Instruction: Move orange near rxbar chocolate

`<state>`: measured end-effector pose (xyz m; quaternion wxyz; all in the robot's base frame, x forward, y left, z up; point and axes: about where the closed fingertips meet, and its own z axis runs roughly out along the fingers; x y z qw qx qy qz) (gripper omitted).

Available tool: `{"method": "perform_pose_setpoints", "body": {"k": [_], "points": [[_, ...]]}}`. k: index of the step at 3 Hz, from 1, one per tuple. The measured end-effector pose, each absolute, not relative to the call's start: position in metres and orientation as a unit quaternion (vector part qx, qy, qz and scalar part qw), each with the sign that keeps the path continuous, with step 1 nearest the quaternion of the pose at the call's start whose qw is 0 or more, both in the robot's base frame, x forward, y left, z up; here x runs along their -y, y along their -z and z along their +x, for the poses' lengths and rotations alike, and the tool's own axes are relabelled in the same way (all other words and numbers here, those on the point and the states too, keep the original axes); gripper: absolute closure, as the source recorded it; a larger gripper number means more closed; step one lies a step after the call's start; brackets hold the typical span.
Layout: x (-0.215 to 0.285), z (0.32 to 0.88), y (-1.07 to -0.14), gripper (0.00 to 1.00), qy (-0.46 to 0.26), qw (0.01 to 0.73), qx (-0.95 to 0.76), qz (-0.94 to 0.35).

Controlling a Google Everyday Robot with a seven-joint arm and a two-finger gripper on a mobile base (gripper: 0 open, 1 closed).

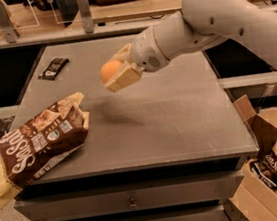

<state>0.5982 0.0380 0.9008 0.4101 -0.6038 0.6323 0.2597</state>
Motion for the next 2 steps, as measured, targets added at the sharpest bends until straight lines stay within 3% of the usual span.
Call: {"method": "perform_pose_setpoints", "body": {"k": [2], "points": [[-0.107, 0.678, -0.932, 1.00, -0.260, 0.445, -0.596, -0.616]]}}
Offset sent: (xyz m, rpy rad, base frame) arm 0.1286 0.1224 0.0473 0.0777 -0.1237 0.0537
